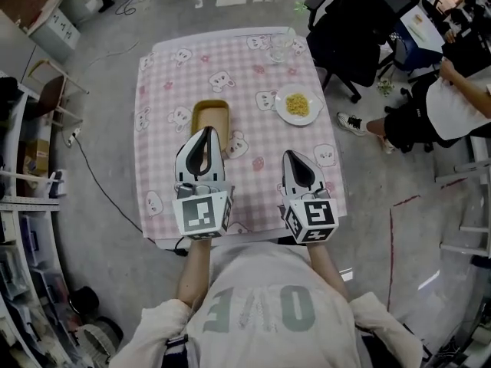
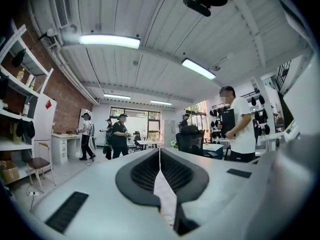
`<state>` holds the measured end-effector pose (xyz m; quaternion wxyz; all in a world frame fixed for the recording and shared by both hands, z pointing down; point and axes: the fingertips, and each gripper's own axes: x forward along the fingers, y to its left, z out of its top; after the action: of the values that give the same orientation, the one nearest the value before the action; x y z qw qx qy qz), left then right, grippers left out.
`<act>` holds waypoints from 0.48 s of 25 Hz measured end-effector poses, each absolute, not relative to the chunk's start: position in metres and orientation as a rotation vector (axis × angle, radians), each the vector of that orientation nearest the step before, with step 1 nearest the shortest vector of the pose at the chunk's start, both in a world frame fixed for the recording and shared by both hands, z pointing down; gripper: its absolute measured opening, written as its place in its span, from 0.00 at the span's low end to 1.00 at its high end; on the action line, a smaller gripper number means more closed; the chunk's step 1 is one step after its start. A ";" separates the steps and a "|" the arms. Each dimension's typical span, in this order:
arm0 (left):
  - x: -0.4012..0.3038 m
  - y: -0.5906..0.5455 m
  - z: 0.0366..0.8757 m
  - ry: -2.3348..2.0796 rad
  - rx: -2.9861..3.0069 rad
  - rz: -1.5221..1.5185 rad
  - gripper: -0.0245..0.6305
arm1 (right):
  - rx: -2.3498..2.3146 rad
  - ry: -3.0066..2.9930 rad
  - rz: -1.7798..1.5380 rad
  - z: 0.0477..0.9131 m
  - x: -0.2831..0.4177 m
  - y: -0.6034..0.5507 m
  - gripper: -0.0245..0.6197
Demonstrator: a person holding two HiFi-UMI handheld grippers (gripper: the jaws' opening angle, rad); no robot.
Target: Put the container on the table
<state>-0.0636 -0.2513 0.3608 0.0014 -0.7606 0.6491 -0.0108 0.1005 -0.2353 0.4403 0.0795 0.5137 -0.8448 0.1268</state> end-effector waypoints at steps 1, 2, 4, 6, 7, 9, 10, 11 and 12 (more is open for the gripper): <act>-0.060 -0.247 0.366 2.029 -2.396 -0.042 0.08 | 1.537 -2.529 0.380 0.440 0.100 -0.236 0.08; -0.057 -0.243 0.373 2.029 -2.406 -0.058 0.08 | 1.536 -2.530 0.382 0.441 0.100 -0.236 0.08; -0.052 -0.240 0.384 2.041 -2.426 -0.082 0.08 | 1.531 -2.529 0.388 0.442 0.101 -0.236 0.08; -0.050 -0.242 0.389 2.045 -2.436 -0.091 0.08 | 1.525 -2.529 0.378 0.442 0.102 -0.239 0.08; -0.049 -0.244 0.390 2.041 -2.435 -0.094 0.08 | 1.524 -2.528 0.368 0.442 0.103 -0.240 0.08; -0.049 -0.247 0.390 2.038 -2.431 -0.098 0.08 | 1.526 -2.524 0.349 0.442 0.104 -0.242 0.08; -0.050 -0.248 0.390 2.041 -2.427 -0.098 0.08 | 1.528 -2.522 0.345 0.442 0.105 -0.242 0.08; -0.052 -0.248 0.390 2.047 -2.422 -0.096 0.08 | 1.533 -2.521 0.344 0.442 0.106 -0.242 0.08; -0.053 -0.249 0.390 2.053 -2.418 -0.094 0.08 | 1.538 -2.522 0.344 0.441 0.107 -0.243 0.08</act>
<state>-0.0531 -0.2490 0.3903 -0.0159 -0.7618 0.6469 -0.0296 0.1071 -0.2432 0.4412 0.0839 0.5154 -0.8450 0.1153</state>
